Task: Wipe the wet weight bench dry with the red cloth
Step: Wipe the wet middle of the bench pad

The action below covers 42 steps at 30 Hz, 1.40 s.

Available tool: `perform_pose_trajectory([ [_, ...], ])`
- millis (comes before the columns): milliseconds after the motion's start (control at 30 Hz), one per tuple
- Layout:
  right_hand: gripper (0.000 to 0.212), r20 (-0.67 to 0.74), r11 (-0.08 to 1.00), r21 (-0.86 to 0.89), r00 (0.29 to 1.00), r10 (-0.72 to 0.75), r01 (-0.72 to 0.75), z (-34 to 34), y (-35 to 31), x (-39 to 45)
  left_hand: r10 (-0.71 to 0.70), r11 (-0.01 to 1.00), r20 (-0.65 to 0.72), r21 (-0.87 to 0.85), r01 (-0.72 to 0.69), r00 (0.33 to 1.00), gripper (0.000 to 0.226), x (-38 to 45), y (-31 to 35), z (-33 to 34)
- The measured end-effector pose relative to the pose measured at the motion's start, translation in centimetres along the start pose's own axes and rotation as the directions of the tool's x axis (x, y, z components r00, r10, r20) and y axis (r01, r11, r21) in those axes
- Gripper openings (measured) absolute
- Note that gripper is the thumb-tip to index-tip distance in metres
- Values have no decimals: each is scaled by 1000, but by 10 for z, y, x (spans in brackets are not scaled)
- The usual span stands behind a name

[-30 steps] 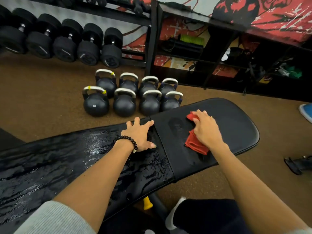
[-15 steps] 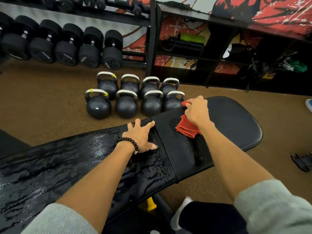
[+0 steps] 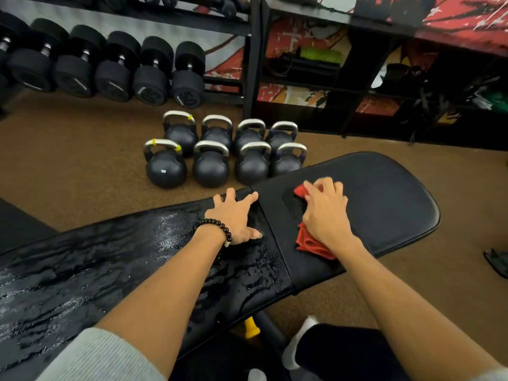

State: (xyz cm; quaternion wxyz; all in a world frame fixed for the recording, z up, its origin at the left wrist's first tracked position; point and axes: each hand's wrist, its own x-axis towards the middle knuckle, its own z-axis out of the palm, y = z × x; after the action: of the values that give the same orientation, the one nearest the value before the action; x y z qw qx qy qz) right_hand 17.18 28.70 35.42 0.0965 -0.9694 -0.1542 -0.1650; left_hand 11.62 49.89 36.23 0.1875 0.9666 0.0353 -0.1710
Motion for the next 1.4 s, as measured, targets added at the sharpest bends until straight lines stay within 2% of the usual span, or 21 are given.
perform_pose_trajectory([
  [100, 32, 43, 990, 19, 990, 136, -137, 15, -10, 60, -9, 1000, -19, -27, 8, 1000, 103, -2, -1, 1],
  [167, 31, 100, 991, 46, 988, 118, -123, 19, -31, 69, -24, 999, -44, -44, 22, 999, 109, -2, -3, 2],
  [267, 37, 156, 979, 99, 969, -192, 178, 20, -53, 34, -26, 999, -59, -21, 25, 998, 107, -1, -5, 3],
  [333, 39, 171, 902, 225, 896, -410, 370, 11, -45, -2, -22, 1000, -58, -18, 21, 998, 104, -1, -5, 2],
  [400, 39, 180, 854, 247, 844, -504, 458, 3, -24, -8, -21, 1000, -57, -17, 20, 998, 102, -1, -5, 0],
  [433, 38, 180, 877, 212, 865, -468, 431, 3, -16, 4, -23, 1000, -52, -21, 21, 998, 102, -1, -4, 0],
  [533, 38, 136, 983, 105, 977, -165, 151, 14, -17, 52, -27, 999, -47, -29, 26, 999, 102, 0, -5, -1],
  [600, 44, 150, 997, 54, 987, -63, 55, 27, -40, 62, -27, 999, -56, -32, 25, 998, 103, -1, -5, 0],
  [633, 49, 167, 997, 48, 984, -66, 59, 32, -53, 61, -24, 999, -64, -30, 22, 998, 103, -1, -5, 1],
  [733, 60, 217, 978, 91, 954, -205, 189, 34, -78, 37, 11, 999, -69, -46, -15, 998, 96, -1, -8, 0],
  [833, 61, 234, 969, 145, 944, -232, 202, 18, -72, 2, 42, 984, -127, -164, -62, 991, 81, -6, -25, -4],
  [933, 67, 173, 949, 151, 938, -301, 277, 4, -64, -54, -60, 975, -224, -223, 9, 973, 61, -23, -48, -3],
  [1000, 69, 151, 929, 161, 922, -356, 332, 8, -66, -68, -153, 975, -202, -191, 114, 967, 59, -36, -61, 1],
  [1133, 63, 149, 952, 132, 944, -293, 275, 34, -89, -1, -246, 960, -90, -162, 230, 965, 78, -49, -81, 5],
  [1233, 58, 237, 973, 43, 943, -232, 229, 45, -106, 43, -215, 966, 4, -148, 213, 977, 99, -55, -88, 7],
  [1300, 57, 279, 976, 29, 936, -214, 214, 41, -109, 39, -194, 967, 38, -159, 197, 980, 110, -59, -86, 7],
  [1400, 61, 249, 974, 52, 942, -227, 221, 21, -99, -9, -203, 964, 83, -158, 214, 976, 121, -59, -79, 6],
])
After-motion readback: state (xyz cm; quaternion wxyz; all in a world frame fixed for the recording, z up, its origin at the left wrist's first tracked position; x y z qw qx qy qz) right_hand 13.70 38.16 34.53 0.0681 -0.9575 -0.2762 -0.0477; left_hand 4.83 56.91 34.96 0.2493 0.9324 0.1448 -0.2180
